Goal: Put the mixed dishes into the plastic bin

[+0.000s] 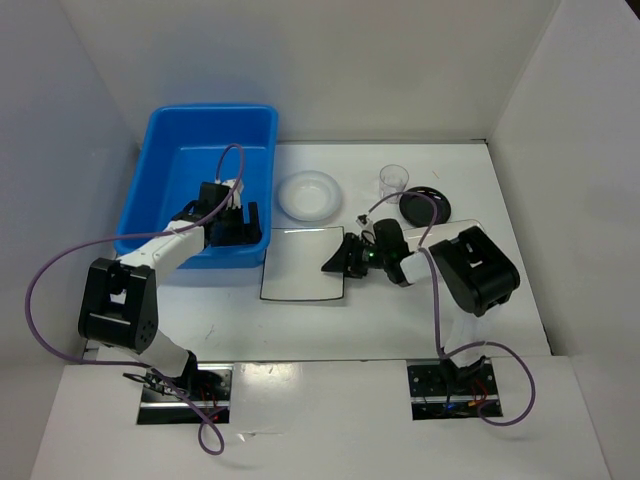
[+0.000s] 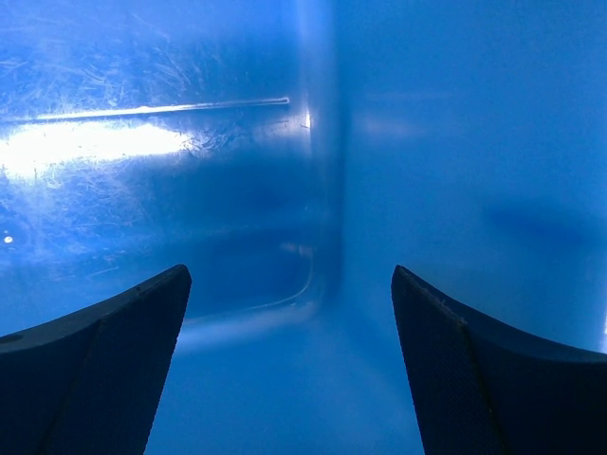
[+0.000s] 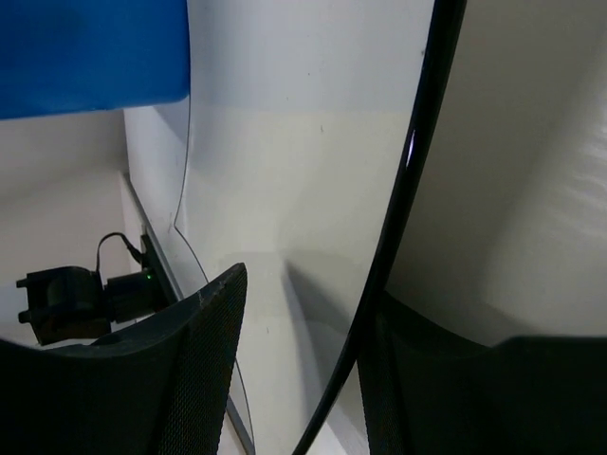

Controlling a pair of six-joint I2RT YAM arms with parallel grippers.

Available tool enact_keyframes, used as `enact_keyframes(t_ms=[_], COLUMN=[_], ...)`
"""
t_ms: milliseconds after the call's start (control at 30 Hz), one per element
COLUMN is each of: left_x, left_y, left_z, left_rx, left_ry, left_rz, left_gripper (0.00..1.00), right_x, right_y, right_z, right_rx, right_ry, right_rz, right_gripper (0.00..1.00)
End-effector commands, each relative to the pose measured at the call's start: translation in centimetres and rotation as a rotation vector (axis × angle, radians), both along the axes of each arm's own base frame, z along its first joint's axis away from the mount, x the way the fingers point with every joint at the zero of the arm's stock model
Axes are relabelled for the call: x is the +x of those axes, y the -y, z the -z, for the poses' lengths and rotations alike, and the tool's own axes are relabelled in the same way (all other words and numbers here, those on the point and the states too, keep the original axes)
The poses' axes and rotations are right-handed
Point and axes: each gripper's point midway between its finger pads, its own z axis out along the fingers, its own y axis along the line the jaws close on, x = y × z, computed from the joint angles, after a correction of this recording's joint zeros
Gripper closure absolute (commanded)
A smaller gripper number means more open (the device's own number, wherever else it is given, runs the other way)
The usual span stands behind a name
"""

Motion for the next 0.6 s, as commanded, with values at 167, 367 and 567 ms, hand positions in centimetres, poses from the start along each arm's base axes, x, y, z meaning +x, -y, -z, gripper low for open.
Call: enact_keyframes(t_ms=[167,367,567], left_x=[-0.1,-0.1,0.4], left_y=[1.1,1.1,0.1], left_z=[0.2,0.2,-1.0], left_rx=[-0.023,-0.023,0.016], left_ry=[0.005,0.005,0.051], left_rz=[0.042,0.042,-0.009], left_gripper=[0.06,0.06,0.02], right_x=[1.7,2.1,1.4], right_y=[1.1,2.6,5.1], right_z=[1.2,-1.3,-3.2], right_rx=[-0.111,-0.166,-0.198], right_ry=[0.030,0.079,0.097], right_rz=[0.103,0.176,0.232], right_gripper=[0.79,1.00,1.00])
